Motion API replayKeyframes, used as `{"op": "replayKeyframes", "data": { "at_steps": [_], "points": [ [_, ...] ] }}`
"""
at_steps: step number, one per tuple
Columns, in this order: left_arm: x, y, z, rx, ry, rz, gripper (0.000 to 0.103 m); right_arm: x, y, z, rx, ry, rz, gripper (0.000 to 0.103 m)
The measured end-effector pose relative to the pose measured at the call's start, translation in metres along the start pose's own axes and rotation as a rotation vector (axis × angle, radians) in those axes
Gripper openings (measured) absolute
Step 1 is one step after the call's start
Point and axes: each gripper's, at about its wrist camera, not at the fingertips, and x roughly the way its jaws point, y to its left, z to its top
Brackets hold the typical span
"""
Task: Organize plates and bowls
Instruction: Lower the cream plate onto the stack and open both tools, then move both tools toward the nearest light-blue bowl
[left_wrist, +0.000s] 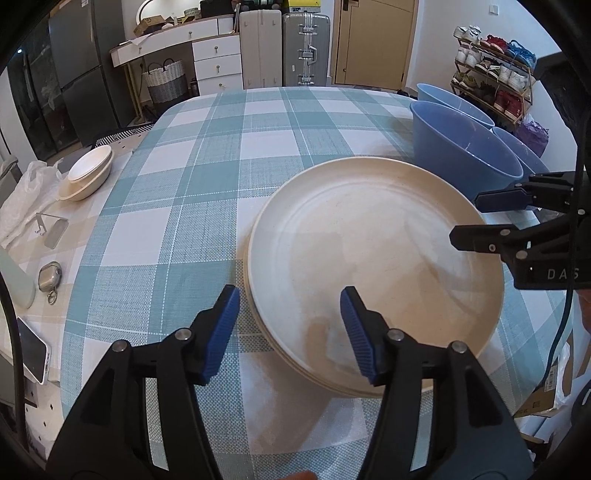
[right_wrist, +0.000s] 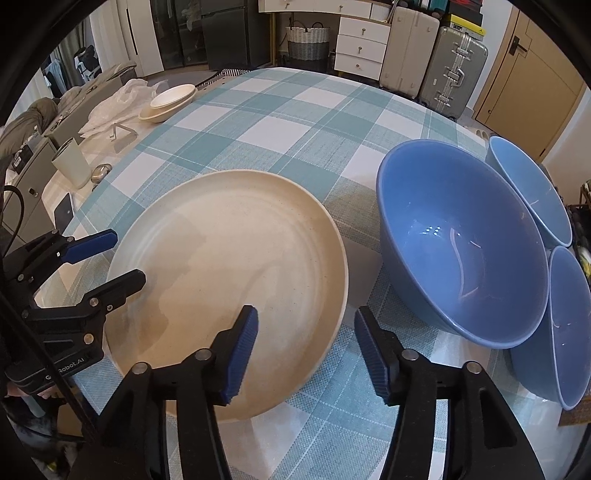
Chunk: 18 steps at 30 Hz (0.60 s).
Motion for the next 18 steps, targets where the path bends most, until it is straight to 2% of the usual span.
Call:
{"op": "replayKeyframes", "data": {
  "at_steps": [1,3,6,9,11,14,16,18],
  "points": [
    [-0.001,0.0,0.0,-0.003,0.0,-0.002,0.058,-0.001,-0.001,0.0,0.002,-0.004,0.005,0.065],
    [-0.003,0.001,0.0,-0.015,0.003,-0.007,0.075,-0.003,-0.002,-0.001,0.009,-0.01,0.011,0.072],
    [-0.006,0.005,0.001,-0.046,0.011,-0.042,0.076,-0.005,-0.003,-0.001,0.019,-0.015,0.023,0.082],
    [-0.009,0.008,0.002,-0.069,0.014,-0.064,0.08,-0.009,-0.004,-0.003,0.021,-0.023,0.035,0.084],
    [-0.012,0.008,0.003,-0.075,0.011,-0.052,0.081,-0.011,-0.005,-0.004,0.02,-0.03,0.042,0.088],
    [-0.017,0.007,0.005,-0.076,-0.001,-0.059,0.088,-0.014,-0.006,-0.005,0.023,-0.047,0.039,0.094],
    [-0.021,0.007,0.008,-0.079,-0.01,-0.056,0.102,-0.017,-0.008,-0.006,0.026,-0.059,0.038,0.097],
    [-0.025,0.005,0.011,-0.075,-0.027,-0.048,0.101,-0.019,-0.01,-0.006,0.031,-0.068,0.041,0.097]
  ]
}}
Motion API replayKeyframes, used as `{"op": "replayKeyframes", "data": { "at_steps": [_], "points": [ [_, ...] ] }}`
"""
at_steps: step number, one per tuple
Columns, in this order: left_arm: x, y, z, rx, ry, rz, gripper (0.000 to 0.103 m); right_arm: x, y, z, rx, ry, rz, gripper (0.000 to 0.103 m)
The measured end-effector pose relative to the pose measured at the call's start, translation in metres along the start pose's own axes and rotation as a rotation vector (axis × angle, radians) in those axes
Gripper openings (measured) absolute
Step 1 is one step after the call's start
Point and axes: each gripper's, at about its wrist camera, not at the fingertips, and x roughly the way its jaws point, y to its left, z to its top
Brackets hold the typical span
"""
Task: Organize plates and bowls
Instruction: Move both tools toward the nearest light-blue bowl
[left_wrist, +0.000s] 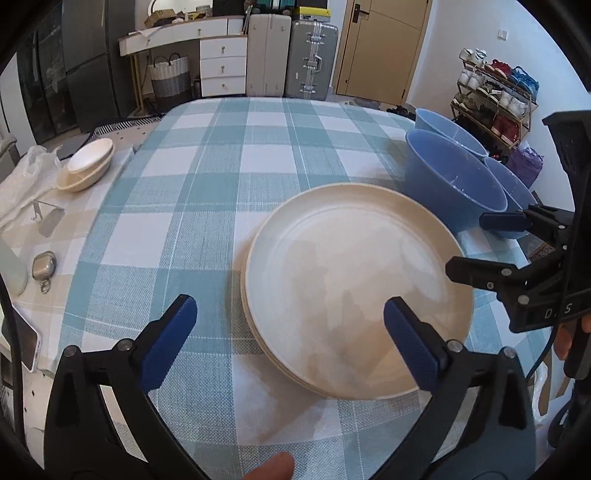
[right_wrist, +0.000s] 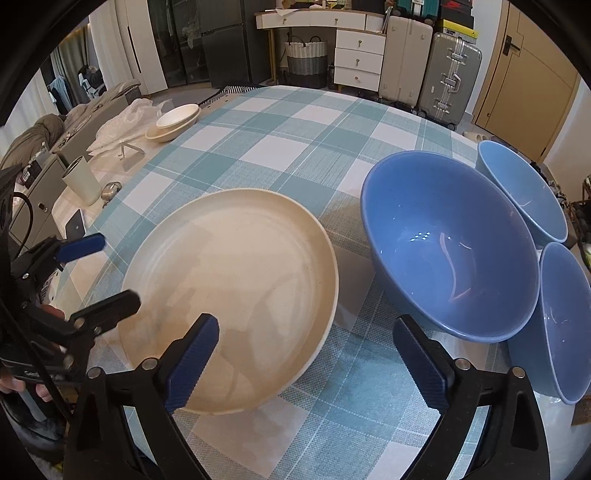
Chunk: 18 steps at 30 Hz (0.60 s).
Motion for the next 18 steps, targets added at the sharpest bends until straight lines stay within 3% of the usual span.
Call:
{"op": "replayKeyframes", "data": {
  "at_steps": [18],
  "points": [
    [-0.035,-0.048,0.049,0.065,-0.088,-0.016,0.101,-0.056,-0.045,-0.008,0.086,-0.129,0.018,0.098]
  ]
}}
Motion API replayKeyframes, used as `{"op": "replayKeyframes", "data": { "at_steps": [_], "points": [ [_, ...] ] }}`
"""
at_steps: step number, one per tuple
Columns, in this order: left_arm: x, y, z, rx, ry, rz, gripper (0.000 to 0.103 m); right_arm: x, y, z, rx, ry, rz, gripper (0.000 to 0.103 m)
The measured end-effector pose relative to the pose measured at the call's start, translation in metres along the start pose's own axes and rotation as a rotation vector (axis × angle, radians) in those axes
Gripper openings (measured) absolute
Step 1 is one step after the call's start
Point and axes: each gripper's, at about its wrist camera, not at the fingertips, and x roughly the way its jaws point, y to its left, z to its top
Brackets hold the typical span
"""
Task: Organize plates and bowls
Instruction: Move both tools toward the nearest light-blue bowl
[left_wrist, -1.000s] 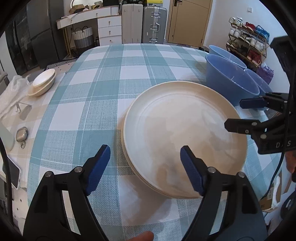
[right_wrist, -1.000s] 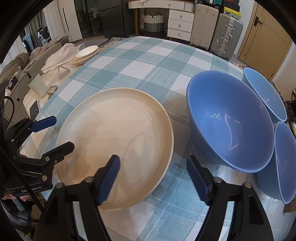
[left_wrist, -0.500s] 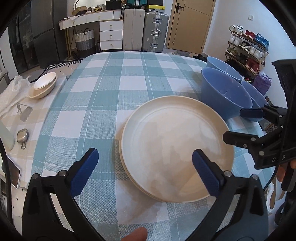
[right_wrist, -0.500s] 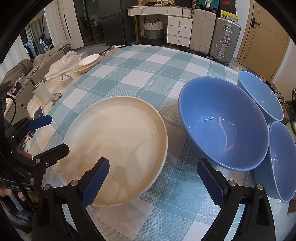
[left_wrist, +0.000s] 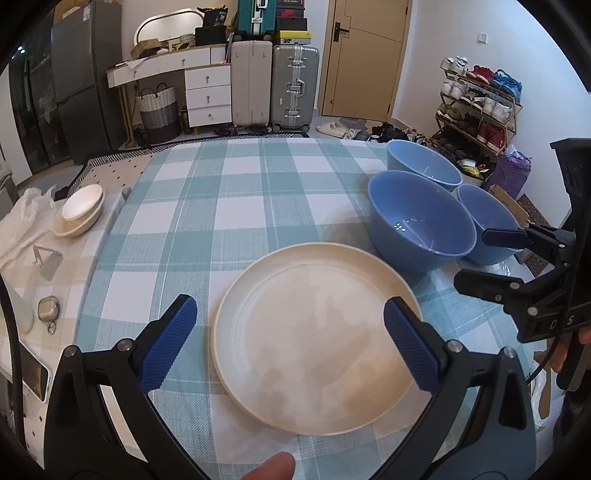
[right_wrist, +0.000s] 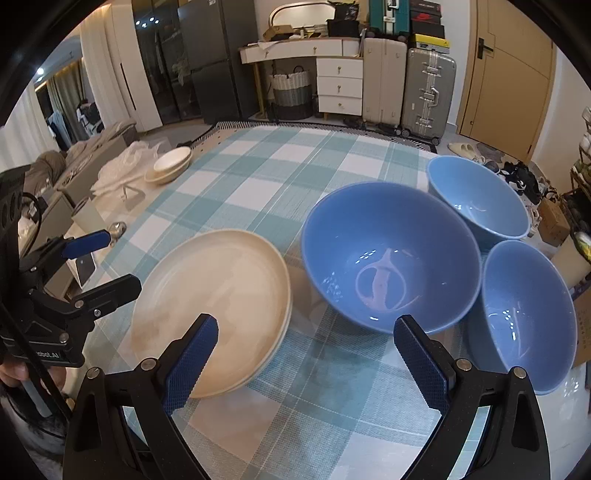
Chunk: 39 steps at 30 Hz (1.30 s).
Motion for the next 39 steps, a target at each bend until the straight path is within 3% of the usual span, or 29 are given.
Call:
{"op": "replayKeyframes", "data": {
  "at_steps": [11,27,39],
  "points": [
    [-0.004,-0.038,0.032,0.046,-0.024,-0.017,0.101,-0.043,-0.041,0.013,0.061,-0.074,-0.017,0.098],
    [-0.006,-0.093,0.078,0.115,-0.058,-0.104,0.101,-0.114,-0.086,0.02,0.114,-0.165,-0.089,0.099],
    [0.012,-0.13,0.113,0.156,-0.051,-0.15,0.101,-0.142,-0.129,0.03,0.166,-0.186,-0.149,0.099]
  ]
}}
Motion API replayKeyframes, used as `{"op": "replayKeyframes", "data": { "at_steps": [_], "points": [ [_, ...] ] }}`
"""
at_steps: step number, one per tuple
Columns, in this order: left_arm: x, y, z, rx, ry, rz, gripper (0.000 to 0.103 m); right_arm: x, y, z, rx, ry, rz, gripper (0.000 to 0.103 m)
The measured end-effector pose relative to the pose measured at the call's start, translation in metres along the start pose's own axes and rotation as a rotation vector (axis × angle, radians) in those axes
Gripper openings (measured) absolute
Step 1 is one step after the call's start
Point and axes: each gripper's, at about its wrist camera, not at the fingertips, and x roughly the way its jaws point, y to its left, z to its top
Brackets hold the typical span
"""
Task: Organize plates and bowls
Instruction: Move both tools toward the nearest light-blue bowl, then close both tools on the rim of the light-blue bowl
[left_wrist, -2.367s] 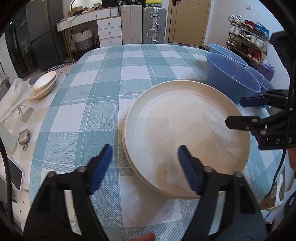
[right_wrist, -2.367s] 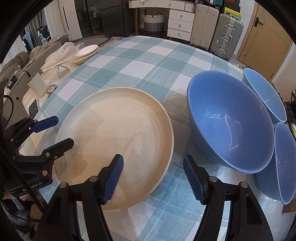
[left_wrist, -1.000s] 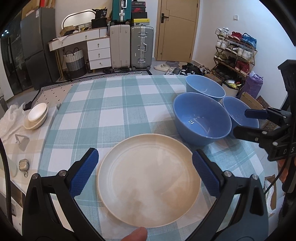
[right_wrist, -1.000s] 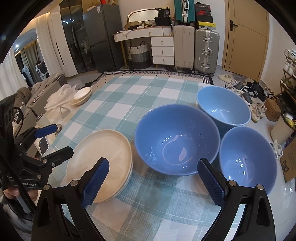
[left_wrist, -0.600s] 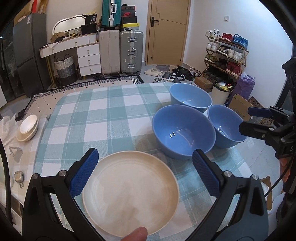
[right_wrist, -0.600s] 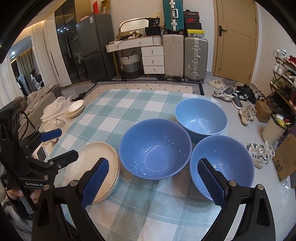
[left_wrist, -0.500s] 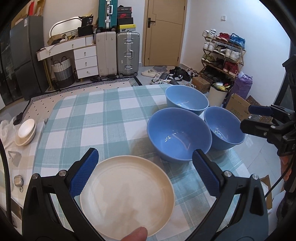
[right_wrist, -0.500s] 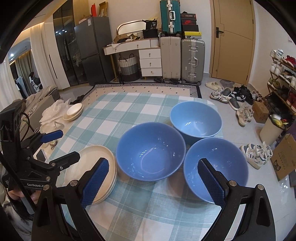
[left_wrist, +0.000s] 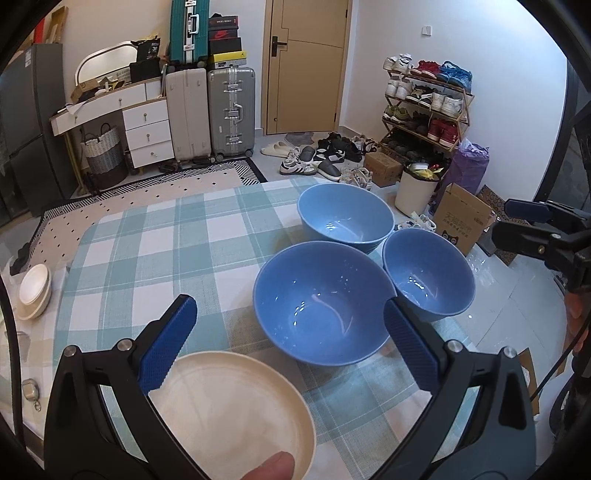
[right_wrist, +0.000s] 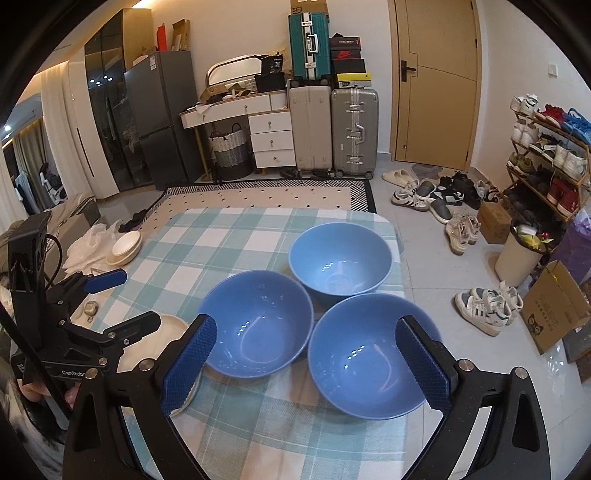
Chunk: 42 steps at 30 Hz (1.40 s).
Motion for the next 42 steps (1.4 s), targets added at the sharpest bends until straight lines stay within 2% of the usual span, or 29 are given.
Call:
{"op": "replayKeyframes", "data": {
  "at_steps": [18,23,32,42],
  "points": [
    [0.057,-0.029,0.051,0.059,0.04,-0.022,0.101,0.02,-0.054,0.028,0.075,-0.004,-0.037,0.099],
    [0.073,-0.027,0.068,0.04,0.051,-0.03,0.101,0.027,-0.063,0.038,0.086,-0.01,-0.042,0.099],
    [0.112,-0.025,0.086,0.051,0.082,-0.013,0.101,0.055,-0.083,0.053,0.139,0.028,-0.029,0.099],
    [0.158,-0.018,0.099,0.035,0.122,-0.018,0.101,0.093,-0.101,0.059,0.153,0.082,-0.055,0.1]
  ]
}}
